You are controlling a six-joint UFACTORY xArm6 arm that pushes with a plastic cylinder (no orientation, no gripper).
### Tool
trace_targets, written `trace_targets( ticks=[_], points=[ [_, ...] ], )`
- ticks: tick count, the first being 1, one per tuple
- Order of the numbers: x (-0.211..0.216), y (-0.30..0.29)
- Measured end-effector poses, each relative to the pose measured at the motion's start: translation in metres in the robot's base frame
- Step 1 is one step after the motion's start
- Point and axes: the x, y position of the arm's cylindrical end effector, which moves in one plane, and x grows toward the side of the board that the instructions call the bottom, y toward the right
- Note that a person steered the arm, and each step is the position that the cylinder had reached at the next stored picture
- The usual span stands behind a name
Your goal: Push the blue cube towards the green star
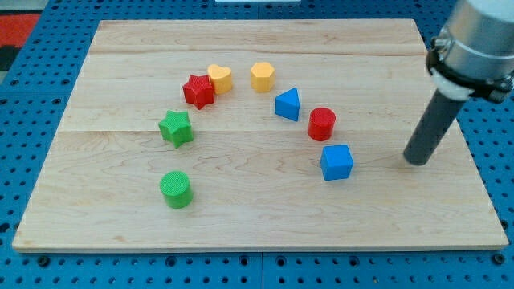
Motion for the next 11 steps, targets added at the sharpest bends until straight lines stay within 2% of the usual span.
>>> trace_targets(
  ticks=[2, 3, 6, 9, 11],
  points=[
    [0.015, -0.133],
    [-0.014, -0.149],
    [-0.058, -0.131],
    [-0.068, -0.217],
    [-0.090, -0.222]
  ],
)
